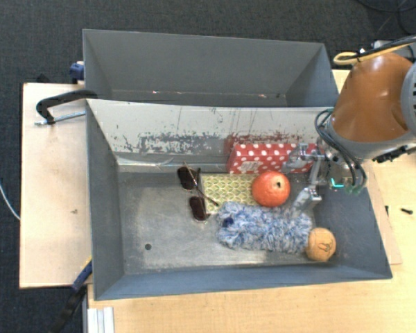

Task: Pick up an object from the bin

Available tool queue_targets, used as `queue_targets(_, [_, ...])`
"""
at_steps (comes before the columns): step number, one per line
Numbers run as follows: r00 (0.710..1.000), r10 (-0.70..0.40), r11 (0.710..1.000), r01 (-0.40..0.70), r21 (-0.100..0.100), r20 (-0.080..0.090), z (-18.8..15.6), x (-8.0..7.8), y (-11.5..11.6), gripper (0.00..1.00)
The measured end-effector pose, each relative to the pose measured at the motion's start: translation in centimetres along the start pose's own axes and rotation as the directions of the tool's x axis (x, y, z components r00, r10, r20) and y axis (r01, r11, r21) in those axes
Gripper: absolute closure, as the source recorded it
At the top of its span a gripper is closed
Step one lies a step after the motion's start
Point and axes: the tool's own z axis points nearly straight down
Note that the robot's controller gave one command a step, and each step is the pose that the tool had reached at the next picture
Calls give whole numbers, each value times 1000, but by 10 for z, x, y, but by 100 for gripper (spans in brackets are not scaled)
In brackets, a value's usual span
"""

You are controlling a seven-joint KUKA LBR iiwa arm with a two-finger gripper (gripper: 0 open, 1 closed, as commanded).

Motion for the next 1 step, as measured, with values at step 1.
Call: queue_targets(1, [1000, -2, 1000, 2, 1, 8, -4, -2, 0, 0])
